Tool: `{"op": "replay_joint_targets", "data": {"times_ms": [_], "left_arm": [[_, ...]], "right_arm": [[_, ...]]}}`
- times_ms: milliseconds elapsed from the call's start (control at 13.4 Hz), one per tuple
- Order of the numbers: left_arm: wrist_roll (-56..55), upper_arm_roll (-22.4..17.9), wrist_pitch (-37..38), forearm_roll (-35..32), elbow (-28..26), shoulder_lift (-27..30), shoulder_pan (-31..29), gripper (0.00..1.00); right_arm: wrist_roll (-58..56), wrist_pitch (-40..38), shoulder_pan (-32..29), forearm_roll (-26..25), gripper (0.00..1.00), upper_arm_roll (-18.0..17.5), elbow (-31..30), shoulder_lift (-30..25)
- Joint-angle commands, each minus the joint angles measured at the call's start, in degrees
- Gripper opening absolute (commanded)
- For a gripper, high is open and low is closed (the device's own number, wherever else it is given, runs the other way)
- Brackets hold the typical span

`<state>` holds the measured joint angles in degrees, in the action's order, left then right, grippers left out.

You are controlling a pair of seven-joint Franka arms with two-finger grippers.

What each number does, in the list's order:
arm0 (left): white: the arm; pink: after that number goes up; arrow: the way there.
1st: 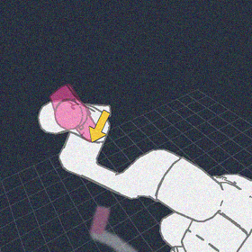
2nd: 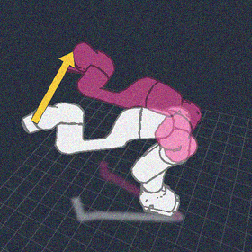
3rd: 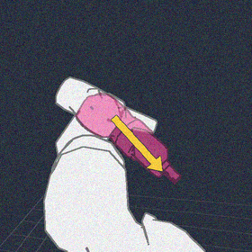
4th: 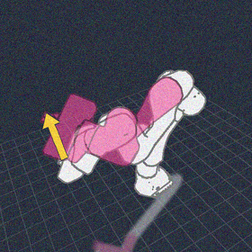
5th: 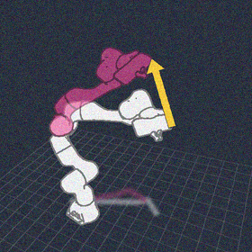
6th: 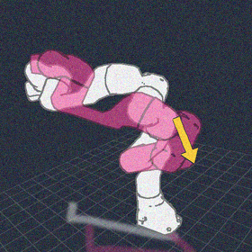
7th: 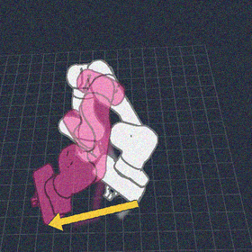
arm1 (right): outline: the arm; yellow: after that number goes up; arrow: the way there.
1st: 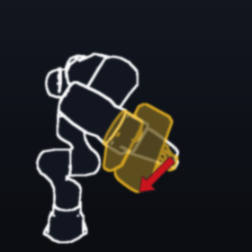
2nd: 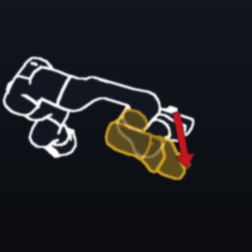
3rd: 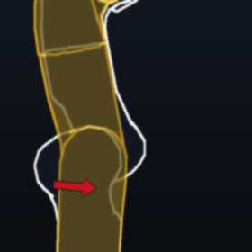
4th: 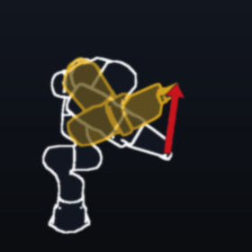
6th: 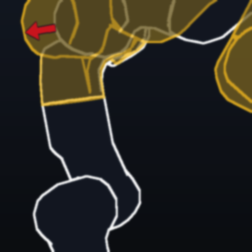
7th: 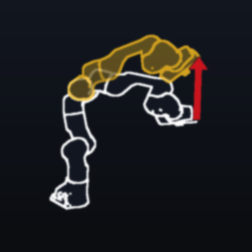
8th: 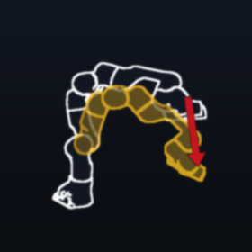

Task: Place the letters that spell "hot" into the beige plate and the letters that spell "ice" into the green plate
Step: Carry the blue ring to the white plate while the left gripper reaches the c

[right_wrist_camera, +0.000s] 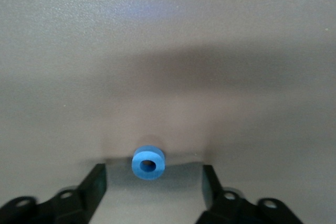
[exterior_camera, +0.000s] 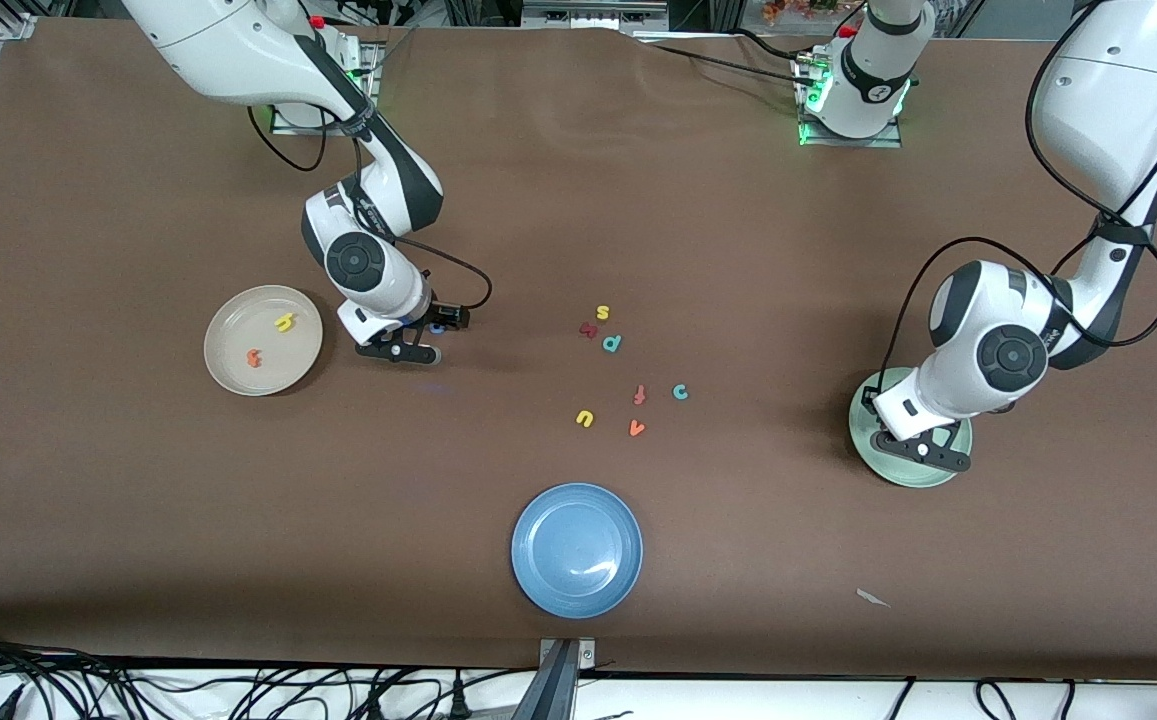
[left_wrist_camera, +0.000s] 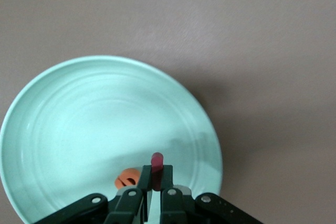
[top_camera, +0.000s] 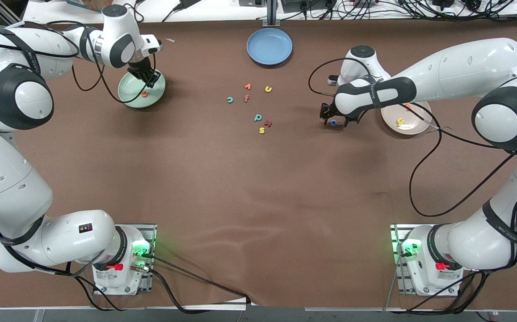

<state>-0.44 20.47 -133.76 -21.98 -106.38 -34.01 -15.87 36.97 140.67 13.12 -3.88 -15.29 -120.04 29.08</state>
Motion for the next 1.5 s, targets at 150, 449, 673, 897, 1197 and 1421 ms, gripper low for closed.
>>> {"op": "replay_joint_targets", "data": {"times_ms": [150,449,673,897,1197,1421], "left_arm": [[-0.26,0.44,-1.68,-2.54,-2.34,1.93,-1.62,1.0],[-3.05,1.23,-1.42,-1.14,-0.41,2.19,-0.4,1.0],[-12.7,2.2,-1.33,-0.69,0.03,1.85,4.77,1.0],[-21.16,2.2,-1.33,3.15,1.17,0.79,11.27,1.0],[-28.44,2.11,-0.98,9.76,2.22,-0.08,17.7,1.0],[-36.62,2.03,-0.98,9.51,5.38,-3.24,22.27,1.0]], "right_arm": [[-0.58,1.1,-0.03,-2.0,0.51,-0.18,-0.81,0.1],[-0.5,1.01,-0.03,-2.0,0.33,-0.18,-0.81,0.1],[-0.23,0.93,-0.03,-2.0,0.23,-0.09,-0.81,0.1],[0.12,0.49,-0.03,-2.0,0.2,-0.09,-0.72,-0.42],[0.03,-10.72,-0.12,-2.0,0.2,2.18,1.73,-5.86],[-5.13,-18.21,-0.12,-2.18,0.19,8.85,2.27,-9.64]]}}
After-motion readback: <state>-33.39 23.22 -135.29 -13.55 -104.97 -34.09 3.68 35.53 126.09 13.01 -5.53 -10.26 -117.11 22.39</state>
